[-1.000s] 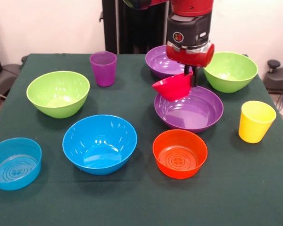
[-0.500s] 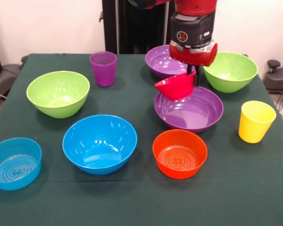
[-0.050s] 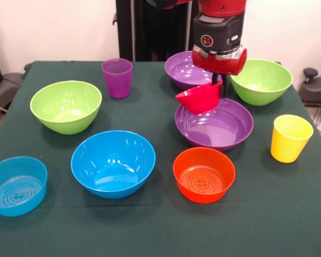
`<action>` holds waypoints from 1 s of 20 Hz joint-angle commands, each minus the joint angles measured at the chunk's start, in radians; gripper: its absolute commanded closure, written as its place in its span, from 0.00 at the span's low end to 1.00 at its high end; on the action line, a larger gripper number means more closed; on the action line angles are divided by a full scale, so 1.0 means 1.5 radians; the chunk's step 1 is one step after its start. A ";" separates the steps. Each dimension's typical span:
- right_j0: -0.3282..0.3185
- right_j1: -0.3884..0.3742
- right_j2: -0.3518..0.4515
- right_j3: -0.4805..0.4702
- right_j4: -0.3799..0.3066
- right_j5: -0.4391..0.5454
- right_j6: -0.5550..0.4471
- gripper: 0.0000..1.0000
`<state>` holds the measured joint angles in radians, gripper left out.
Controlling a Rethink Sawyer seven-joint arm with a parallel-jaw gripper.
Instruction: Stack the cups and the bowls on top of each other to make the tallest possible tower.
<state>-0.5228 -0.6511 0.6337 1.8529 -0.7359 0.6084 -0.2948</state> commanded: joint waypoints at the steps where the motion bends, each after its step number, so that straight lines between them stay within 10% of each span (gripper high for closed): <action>1: 0.025 -0.003 -0.012 0.014 0.000 0.006 0.136 0.00; 20: 0.027 -0.066 0.029 -0.009 0.117 0.090 0.102 0.00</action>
<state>-0.5100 -0.7134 0.6382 1.8534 -0.6180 0.6204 -0.2948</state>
